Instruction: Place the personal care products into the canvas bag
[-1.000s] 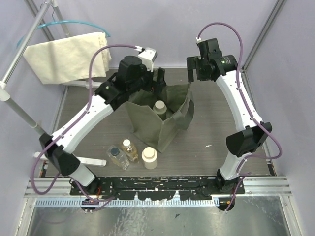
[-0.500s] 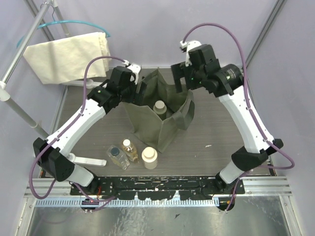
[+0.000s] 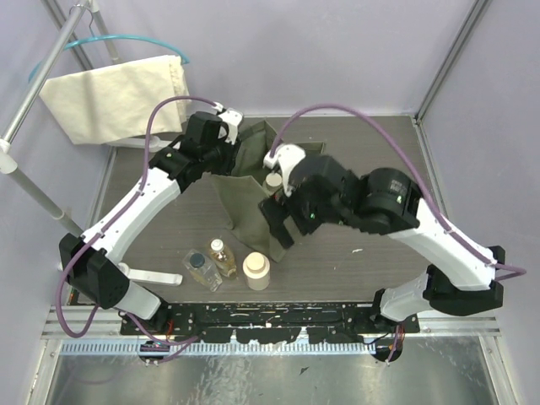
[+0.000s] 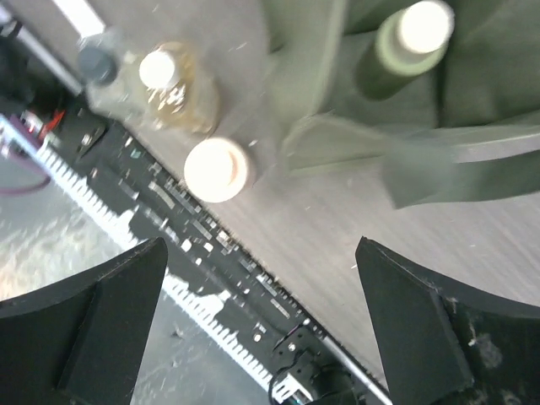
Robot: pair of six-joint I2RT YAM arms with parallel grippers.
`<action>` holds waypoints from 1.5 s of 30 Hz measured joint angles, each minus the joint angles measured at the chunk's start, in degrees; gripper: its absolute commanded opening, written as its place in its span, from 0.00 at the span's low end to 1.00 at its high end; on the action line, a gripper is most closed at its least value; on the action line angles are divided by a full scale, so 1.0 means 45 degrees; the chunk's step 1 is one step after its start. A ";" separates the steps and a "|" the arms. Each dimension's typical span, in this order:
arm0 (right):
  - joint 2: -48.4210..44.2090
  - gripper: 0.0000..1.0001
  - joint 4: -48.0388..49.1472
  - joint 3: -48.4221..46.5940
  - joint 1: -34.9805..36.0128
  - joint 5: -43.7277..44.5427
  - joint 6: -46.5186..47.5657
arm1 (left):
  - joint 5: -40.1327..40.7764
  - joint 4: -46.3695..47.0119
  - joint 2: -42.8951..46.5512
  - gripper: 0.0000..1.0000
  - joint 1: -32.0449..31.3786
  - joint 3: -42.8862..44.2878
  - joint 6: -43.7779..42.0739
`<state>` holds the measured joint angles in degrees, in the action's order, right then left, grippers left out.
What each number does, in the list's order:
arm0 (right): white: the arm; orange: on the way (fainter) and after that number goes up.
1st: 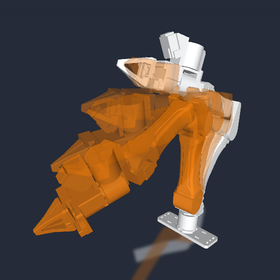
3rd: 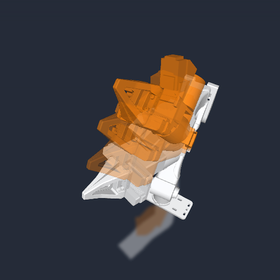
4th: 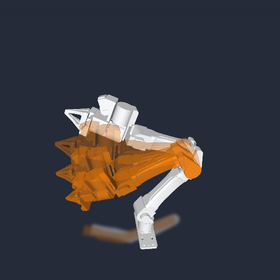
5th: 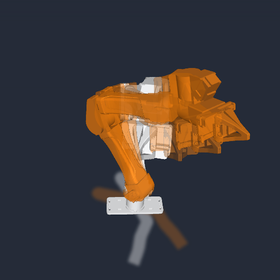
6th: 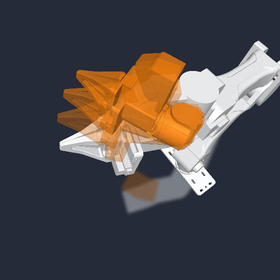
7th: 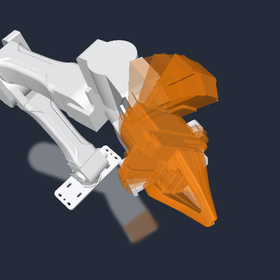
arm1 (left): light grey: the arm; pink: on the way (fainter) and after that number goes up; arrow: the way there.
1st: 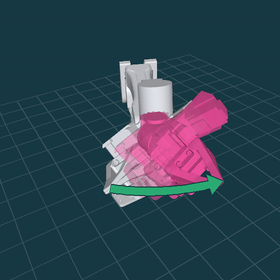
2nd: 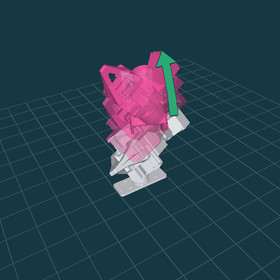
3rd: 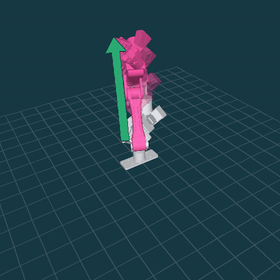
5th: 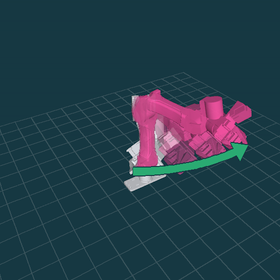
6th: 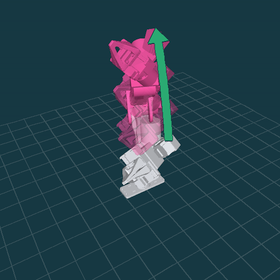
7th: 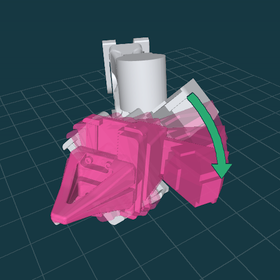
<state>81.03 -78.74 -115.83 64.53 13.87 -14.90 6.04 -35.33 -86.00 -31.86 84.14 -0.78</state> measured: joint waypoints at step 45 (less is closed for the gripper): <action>0.2059 1.00 0.5231 0.7737 0.0797 -0.3094 0.0287 | -0.0617 -0.0607 0.0214 0.44 0.0403 0.0665 -0.0359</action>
<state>90.30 -55.20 -81.01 68.12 -0.05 -13.61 3.27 -38.06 -85.03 -30.04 87.13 -2.39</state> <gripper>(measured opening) 0.999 0.433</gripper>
